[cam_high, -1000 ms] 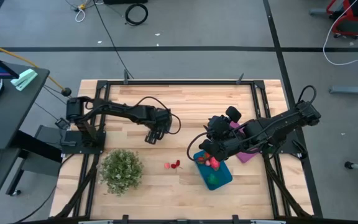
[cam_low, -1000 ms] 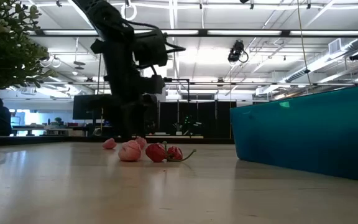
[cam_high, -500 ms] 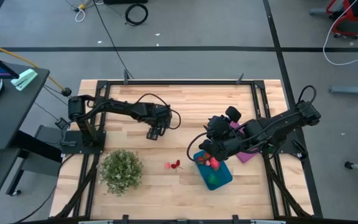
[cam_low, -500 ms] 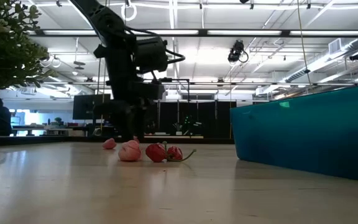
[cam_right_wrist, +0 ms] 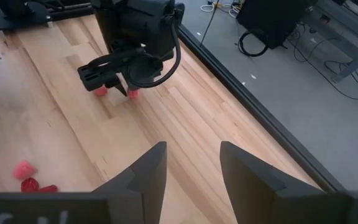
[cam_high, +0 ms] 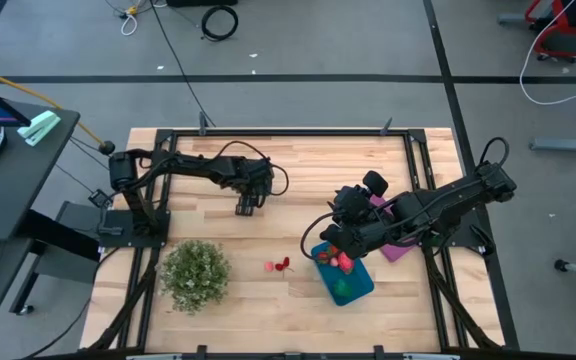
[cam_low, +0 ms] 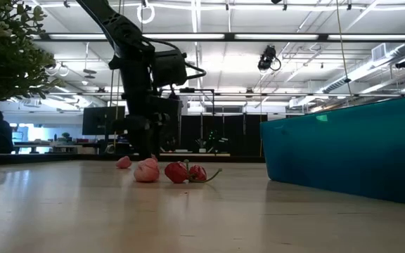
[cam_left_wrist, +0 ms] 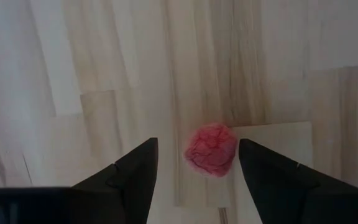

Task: Pick and placing Produce into tupperware
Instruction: Put the pink peach into the blue bin

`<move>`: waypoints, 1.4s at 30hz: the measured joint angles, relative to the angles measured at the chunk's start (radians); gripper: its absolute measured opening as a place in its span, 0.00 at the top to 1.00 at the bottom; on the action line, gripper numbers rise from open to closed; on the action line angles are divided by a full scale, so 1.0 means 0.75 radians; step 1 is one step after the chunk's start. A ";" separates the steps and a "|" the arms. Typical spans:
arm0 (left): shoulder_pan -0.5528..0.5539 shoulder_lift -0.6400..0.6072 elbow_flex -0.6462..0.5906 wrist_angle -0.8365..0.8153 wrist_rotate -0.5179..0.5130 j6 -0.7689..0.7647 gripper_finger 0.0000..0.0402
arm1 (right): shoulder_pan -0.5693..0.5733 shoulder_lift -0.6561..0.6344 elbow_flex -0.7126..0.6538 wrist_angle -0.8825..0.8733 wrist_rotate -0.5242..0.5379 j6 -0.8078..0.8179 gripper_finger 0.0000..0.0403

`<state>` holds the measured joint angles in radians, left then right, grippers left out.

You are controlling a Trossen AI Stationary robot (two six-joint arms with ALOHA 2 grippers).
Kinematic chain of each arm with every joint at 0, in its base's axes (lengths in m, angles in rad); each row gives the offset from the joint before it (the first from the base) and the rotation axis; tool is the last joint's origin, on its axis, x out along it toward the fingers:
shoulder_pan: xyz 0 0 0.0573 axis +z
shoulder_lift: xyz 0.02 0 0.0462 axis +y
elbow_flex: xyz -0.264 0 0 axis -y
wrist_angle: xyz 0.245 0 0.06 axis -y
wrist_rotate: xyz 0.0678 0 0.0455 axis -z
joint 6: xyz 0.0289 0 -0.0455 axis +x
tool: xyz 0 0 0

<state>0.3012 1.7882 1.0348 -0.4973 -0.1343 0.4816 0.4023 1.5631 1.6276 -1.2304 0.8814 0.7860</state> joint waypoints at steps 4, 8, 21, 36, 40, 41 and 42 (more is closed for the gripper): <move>0.000 0.000 0.000 -0.008 0.000 -0.005 0.46 | 0.000 0.000 0.000 0.000 0.000 0.000 0.61; 0.000 0.000 0.000 -0.023 0.005 -0.054 0.51 | 0.000 0.000 0.000 0.000 0.000 0.001 0.61; -0.013 0.001 0.000 0.018 0.080 -0.234 0.82 | 0.000 0.000 0.000 -0.001 0.000 -0.001 0.61; -0.427 -0.003 0.027 0.660 0.205 -0.394 0.92 | -0.002 0.000 0.000 -0.001 0.001 -0.005 0.60; -0.524 -0.004 0.089 0.676 0.204 -0.388 0.93 | -0.001 0.000 0.000 -0.001 0.001 -0.005 0.60; -0.544 -0.004 0.103 0.693 0.204 -0.387 0.92 | -0.001 0.000 0.000 -0.001 0.001 -0.005 0.60; -0.564 -0.004 0.117 0.724 0.204 -0.387 0.92 | -0.001 0.001 0.000 -0.001 0.002 -0.005 0.60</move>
<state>-0.1217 1.7851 1.1225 0.0454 0.0189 0.1911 0.4014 1.5635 1.6276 -1.2312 0.8830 0.7822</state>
